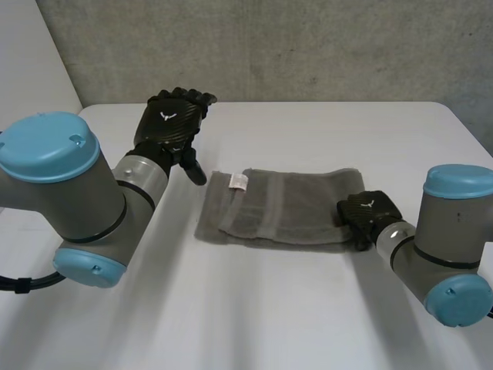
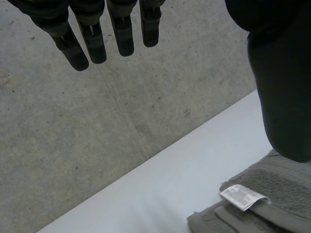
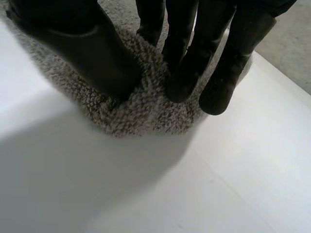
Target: Fold the towel.
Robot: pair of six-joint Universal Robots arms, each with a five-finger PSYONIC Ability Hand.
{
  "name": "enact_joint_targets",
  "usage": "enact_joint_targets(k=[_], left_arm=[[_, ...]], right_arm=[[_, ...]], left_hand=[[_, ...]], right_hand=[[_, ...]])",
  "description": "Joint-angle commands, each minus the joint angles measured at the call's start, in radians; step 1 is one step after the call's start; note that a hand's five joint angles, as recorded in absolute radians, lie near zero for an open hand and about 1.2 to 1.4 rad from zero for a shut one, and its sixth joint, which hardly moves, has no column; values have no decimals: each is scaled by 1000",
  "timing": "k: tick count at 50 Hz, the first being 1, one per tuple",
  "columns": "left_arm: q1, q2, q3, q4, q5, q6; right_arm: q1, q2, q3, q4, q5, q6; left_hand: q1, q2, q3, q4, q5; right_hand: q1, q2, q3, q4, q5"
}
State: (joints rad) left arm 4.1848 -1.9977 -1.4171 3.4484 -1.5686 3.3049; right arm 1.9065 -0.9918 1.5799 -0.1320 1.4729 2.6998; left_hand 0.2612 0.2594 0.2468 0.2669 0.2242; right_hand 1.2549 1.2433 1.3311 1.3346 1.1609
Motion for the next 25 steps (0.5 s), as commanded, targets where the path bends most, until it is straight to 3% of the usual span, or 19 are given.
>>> enact_joint_targets(k=[1,5,12,16,21,23,25], left_arm=[[0,14,-2,0,-2,-2],[1,22,4,-2,-4,-5],[1,48,4,-8,-2,-5],[0,51,3,-9,-2,-7],[-3,51,1,-8,-2,-8],[-3,53,1,-8,-2,-11],[-5,53,1,-8,-2,-16]], right_arm=[[-38,-69,67,-5,-6,-20],[-83,-110,126,-1,-13,-75],[-190,-217,152,54,-22,-362],[-172,-260,94,61,-25,-380],[-26,-258,-23,63,-92,-345],[95,-214,-82,58,-190,-341],[149,-174,-102,55,-235,-341]], left_hand=[[-77,-75,-63,-83,-215],[-80,-78,-66,-86,-217],[-80,-78,-66,-86,-218],[-80,-78,-66,-86,-218],[-80,-78,-66,-86,-218],[-80,-78,-66,-86,-218],[-80,-78,-66,-86,-218]], right_hand=[[141,153,65,62,61],[141,153,65,62,61],[141,153,65,62,61],[141,153,65,62,61],[141,153,65,62,61],[141,153,65,62,61],[141,153,65,62,61]])
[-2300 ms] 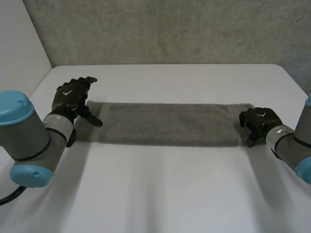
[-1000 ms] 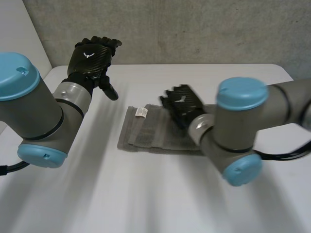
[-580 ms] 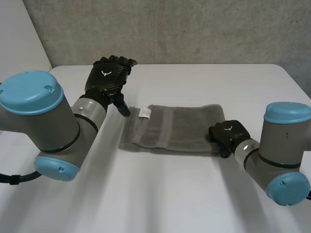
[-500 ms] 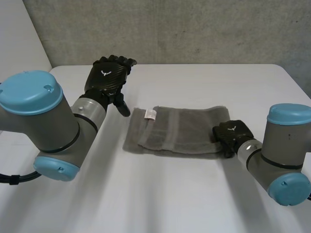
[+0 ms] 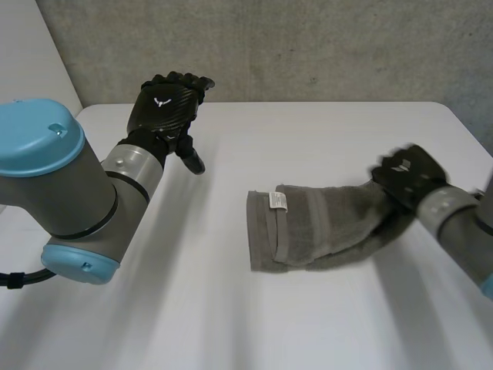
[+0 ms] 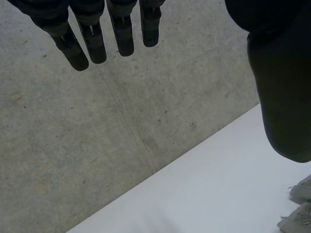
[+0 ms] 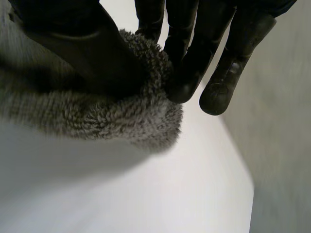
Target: Fold the towel.
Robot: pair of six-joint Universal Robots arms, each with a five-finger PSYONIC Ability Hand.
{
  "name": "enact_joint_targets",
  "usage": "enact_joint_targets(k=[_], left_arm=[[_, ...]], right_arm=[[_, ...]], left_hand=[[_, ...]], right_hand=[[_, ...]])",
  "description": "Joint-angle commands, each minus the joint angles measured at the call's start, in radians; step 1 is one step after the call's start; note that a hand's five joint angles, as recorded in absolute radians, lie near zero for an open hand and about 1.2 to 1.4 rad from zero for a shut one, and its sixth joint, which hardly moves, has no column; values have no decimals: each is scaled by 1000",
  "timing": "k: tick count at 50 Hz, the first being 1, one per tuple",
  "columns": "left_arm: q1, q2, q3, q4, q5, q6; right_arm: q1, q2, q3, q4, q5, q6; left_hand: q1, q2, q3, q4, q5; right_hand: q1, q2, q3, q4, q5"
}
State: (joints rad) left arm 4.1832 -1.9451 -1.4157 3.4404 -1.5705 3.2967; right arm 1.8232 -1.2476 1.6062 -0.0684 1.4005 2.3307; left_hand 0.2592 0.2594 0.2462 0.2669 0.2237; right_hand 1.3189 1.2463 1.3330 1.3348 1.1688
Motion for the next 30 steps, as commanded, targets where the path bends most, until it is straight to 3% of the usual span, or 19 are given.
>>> enact_joint_targets(k=[1,3,7,8,9,11,12,16,22,30], left_arm=[[-3,0,0,0,0,-9],[-5,3,0,-1,0,-11],[-3,6,-2,0,-2,-12],[-3,6,-2,-1,-2,-14],[-2,6,-2,-3,-2,-14],[-3,5,-3,-3,-2,-14],[-5,3,-3,-3,-2,-14],[-17,-11,-3,-3,0,-13],[-55,-35,0,2,3,-14],[-144,-161,27,3,0,-59]], right_arm=[[232,82,-129,-8,-163,29],[336,154,-166,1,-208,30],[398,198,-172,18,-213,38],[410,204,-169,28,-206,48],[410,205,-169,29,-206,48],[404,201,-164,44,-167,123],[404,201,-164,44,-167,124],[348,107,-146,47,-66,377],[206,7,-59,35,-72,576],[162,5,-35,38,-92,611]], left_hand=[[-78,-78,-65,-86,-217],[-78,-78,-65,-86,-217],[-78,-78,-65,-86,-217],[-78,-78,-65,-86,-217],[-78,-78,-65,-86,-217],[-78,-78,-65,-86,-217],[-78,-78,-65,-86,-217],[-78,-78,-65,-86,-217],[-78,-78,-65,-86,-217],[-66,-66,-53,-74,-205]], right_hand=[[77,150,63,61,53],[77,150,63,61,53],[77,150,63,61,53],[-76,-3,-90,-92,-100],[-77,-5,-91,-93,-102],[-618,-546,-632,-634,-643],[-620,-548,-634,-636,-645],[-889,-817,-904,-905,-914],[-978,-906,-993,-994,-1003],[-984,-912,-998,-1000,-1009]])
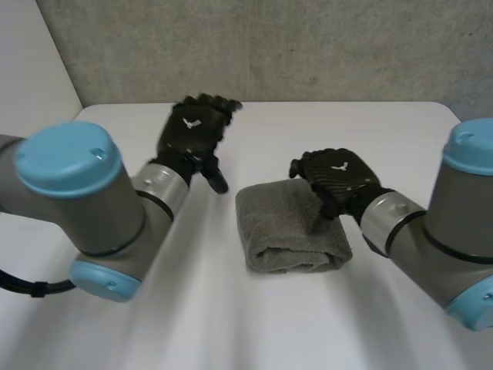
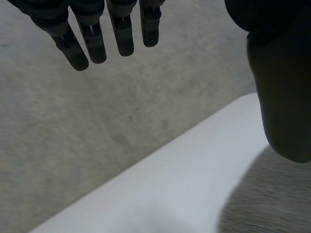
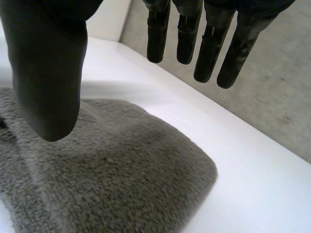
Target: Fold the towel.
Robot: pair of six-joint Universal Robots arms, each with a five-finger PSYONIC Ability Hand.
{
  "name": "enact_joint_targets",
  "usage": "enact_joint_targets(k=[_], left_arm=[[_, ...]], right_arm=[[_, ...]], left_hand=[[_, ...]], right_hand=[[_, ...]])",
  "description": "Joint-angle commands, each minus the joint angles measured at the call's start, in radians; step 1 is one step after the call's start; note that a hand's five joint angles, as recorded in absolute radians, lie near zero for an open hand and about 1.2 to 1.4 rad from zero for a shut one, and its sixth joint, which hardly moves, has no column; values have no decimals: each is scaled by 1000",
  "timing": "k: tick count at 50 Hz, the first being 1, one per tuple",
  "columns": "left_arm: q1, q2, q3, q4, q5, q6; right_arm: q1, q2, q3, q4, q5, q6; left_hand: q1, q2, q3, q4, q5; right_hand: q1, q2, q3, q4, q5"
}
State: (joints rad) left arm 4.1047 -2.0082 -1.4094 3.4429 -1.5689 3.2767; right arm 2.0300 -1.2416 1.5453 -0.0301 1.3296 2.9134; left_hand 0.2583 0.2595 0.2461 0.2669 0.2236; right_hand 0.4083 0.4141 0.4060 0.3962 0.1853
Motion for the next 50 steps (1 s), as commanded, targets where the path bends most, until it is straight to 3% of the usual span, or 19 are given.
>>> enact_joint_targets(k=[1,11,17,25,30,35,40,45,50], left_arm=[[-82,-131,35,-4,-5,-49],[-130,-291,72,-37,-10,-55],[-133,-284,73,-82,-11,-60],[-119,-135,107,-165,-11,-66],[-92,-18,150,-246,-17,-88],[-12,83,198,-341,-59,-146],[31,155,259,-439,-106,-195],[80,209,303,-554,-123,-200],[101,226,309,-565,-123,-196]], right_arm=[[-45,-1,25,-1,-21,29],[-59,209,-27,1,2,17],[-60,228,-68,10,5,13],[-53,68,-122,21,10,38],[-53,-9,-168,22,72,124],[-68,-122,-194,26,196,213],[-102,-159,-198,26,275,204],[-112,-170,-215,48,284,201],[-119,-170,-235,104,284,202]], left_hand=[[-62,-64,-50,-71,-202],[-57,-58,-44,-65,-196],[-65,-67,-53,-74,-205],[-77,-78,-65,-86,-217],[-77,-78,-65,-86,-217],[-77,-78,-65,-86,-217],[-77,-78,-65,-86,-217],[-77,-78,-65,-86,-217],[-77,-78,-65,-86,-217]], right_hand=[[-74,-80,-71,-62,-25],[-152,-158,-150,-140,-104],[-234,-240,-231,-222,-185],[-234,-240,-231,-222,-185],[-234,-240,-231,-222,-185],[-234,-240,-231,-222,-185],[-234,-240,-231,-222,-185],[-234,-240,-231,-222,-185],[-234,-240,-231,-222,-185]])
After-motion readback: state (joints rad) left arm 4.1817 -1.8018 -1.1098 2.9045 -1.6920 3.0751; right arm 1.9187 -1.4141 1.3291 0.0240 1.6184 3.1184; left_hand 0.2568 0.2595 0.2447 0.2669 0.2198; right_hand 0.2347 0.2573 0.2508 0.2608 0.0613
